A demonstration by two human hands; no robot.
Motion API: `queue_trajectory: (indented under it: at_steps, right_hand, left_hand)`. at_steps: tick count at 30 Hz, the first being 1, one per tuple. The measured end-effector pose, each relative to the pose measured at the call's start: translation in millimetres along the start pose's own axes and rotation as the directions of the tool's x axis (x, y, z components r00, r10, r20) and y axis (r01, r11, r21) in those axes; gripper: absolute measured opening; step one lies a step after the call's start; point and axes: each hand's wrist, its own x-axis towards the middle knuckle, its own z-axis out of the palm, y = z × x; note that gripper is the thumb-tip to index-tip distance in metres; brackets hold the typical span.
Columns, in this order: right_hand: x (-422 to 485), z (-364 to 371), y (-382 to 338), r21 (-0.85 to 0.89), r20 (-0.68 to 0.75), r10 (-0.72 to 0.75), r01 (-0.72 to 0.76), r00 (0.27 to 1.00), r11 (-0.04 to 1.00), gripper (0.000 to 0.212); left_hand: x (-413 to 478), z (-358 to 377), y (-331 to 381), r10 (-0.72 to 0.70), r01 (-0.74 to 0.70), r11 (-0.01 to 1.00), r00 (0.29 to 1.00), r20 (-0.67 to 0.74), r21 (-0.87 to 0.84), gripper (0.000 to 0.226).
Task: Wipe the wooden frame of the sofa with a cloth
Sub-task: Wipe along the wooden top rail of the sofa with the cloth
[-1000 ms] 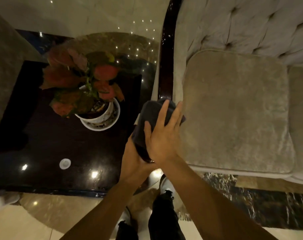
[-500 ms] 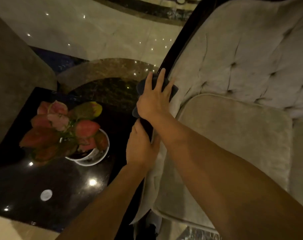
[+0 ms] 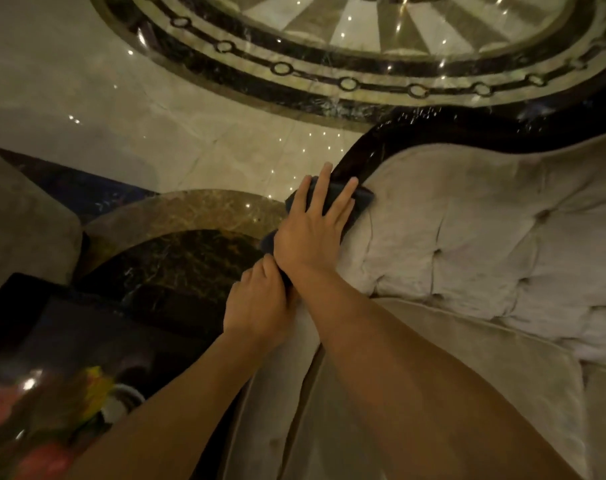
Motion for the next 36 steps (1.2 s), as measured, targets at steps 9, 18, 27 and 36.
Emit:
queue_trajectory:
  at_steps: [9,18,27,36]
  right_hand:
    - [137.5,-61.4,87.5,-0.148,-0.196,-0.174,0.147,0.965,0.978,0.051]
    - [164.5,-118.5,222.7,-0.342,-0.063,-0.05,0.026,0.997,0.939,0.037]
    - [160.0,-193.9,269.0,-0.777,0.383,-0.136,0.398,0.914,0.488,0.026]
    - [170.8,-299.1,266.6,-0.74,0.282,-0.191,0.34,0.94,0.58,0.033]
  left_hand:
    - [144.9,-23.6,101.2,0.134,-0.134,0.986,0.991,-0.012,-0.095,0.036]
    - [212.9,-34.9,232.8,0.46,-0.437,0.872,0.886,-0.064,0.222,0.062]
    - [219.0,-27.1,262.4,0.472,-0.439,0.848,0.881,-0.045,0.296,0.051]
    - [216.7,-35.1,260.4,0.45,-0.43,0.856,0.893,-0.002,0.286,0.061]
